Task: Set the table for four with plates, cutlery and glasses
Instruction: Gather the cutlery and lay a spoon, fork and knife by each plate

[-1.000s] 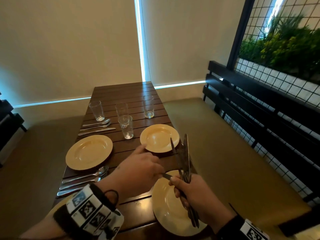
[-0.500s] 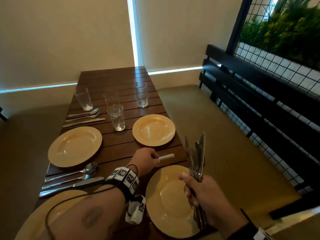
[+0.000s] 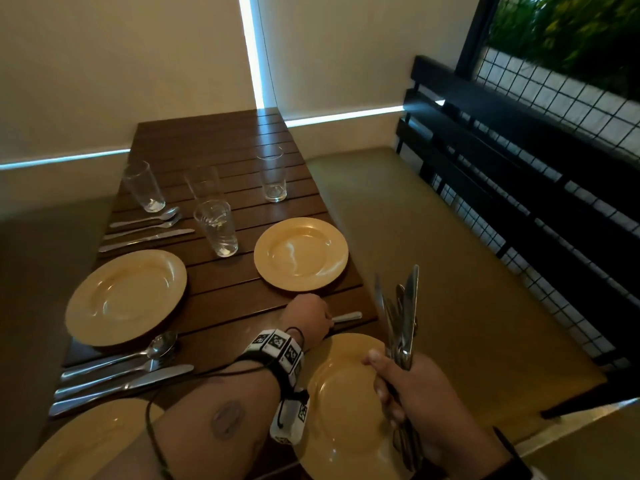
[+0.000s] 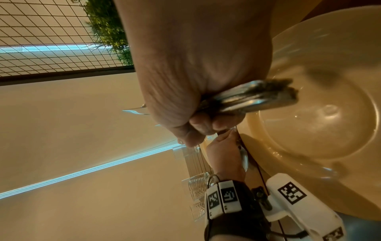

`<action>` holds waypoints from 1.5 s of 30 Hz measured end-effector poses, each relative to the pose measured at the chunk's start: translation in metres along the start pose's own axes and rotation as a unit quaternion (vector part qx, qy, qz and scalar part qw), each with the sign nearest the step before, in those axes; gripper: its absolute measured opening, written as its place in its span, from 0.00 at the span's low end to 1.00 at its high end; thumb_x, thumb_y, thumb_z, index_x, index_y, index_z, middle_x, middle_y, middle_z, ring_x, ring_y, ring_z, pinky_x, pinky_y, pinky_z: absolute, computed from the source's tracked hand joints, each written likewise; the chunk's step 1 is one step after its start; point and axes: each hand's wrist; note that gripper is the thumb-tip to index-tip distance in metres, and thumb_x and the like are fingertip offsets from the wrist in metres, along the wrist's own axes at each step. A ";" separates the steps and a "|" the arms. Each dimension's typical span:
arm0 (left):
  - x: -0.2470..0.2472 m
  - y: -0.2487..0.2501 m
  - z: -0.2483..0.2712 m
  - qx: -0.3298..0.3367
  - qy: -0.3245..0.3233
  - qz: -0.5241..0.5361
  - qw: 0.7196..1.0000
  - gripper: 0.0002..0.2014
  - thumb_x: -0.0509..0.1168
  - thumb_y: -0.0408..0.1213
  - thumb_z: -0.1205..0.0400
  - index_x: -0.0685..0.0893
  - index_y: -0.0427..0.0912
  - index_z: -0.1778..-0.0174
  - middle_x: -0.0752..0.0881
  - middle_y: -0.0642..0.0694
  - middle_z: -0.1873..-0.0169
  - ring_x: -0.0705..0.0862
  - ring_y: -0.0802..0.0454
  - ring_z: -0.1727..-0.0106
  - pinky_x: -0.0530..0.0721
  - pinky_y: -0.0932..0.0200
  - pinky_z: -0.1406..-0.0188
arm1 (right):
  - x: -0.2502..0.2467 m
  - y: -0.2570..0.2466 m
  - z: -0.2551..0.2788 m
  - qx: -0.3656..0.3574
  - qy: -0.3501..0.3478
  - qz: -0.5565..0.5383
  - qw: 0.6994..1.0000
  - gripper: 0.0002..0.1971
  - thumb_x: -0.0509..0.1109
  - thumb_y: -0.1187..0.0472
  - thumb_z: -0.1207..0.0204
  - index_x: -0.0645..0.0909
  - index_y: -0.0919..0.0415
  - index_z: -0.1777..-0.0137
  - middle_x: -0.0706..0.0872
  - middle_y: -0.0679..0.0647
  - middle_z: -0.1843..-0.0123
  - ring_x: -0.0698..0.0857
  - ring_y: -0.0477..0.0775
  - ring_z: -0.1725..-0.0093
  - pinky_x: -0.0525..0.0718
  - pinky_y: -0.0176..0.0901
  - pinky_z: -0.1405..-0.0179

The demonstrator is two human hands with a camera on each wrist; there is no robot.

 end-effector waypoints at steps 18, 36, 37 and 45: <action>0.006 0.008 -0.014 0.029 -0.042 -0.056 0.997 0.09 0.71 0.41 0.19 0.95 0.48 0.47 0.93 0.48 0.50 0.90 0.48 0.48 0.91 0.48 0.44 | 0.005 -0.011 -0.014 0.008 -0.036 -0.010 0.999 0.12 0.68 0.56 0.16 0.88 0.64 0.51 0.79 0.57 0.75 0.68 0.49 0.84 0.70 0.39 0.83; -0.044 0.022 0.079 0.000 0.077 0.195 0.978 0.09 0.68 0.49 0.14 0.91 0.54 0.46 0.91 0.59 0.55 0.86 0.65 0.55 0.82 0.66 0.54 | 0.003 -0.021 0.004 0.038 -0.096 -0.054 0.993 0.15 0.71 0.55 0.19 0.86 0.68 0.46 0.79 0.58 0.73 0.68 0.50 0.82 0.69 0.39 0.83; -0.048 0.026 0.091 -0.001 0.086 0.235 0.968 0.08 0.68 0.49 0.14 0.91 0.54 0.47 0.91 0.58 0.57 0.87 0.65 0.56 0.82 0.67 0.57 | 0.004 -0.021 0.006 0.036 -0.107 -0.067 0.991 0.14 0.70 0.55 0.18 0.87 0.68 0.48 0.79 0.58 0.74 0.67 0.50 0.82 0.68 0.39 0.84; -0.075 0.059 0.171 -0.018 0.042 0.571 0.820 0.13 0.70 0.48 0.16 0.87 0.48 0.39 0.94 0.47 0.52 0.90 0.53 0.61 0.89 0.54 0.58 | 0.021 -0.016 0.023 0.034 -0.148 -0.105 0.983 0.14 0.63 0.61 0.18 0.83 0.75 0.54 0.76 0.61 0.78 0.65 0.51 0.86 0.64 0.37 0.84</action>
Point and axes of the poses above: each hand's wrist, its own z-axis away from the middle knuckle, its own x-axis out of the palm, y = z × x
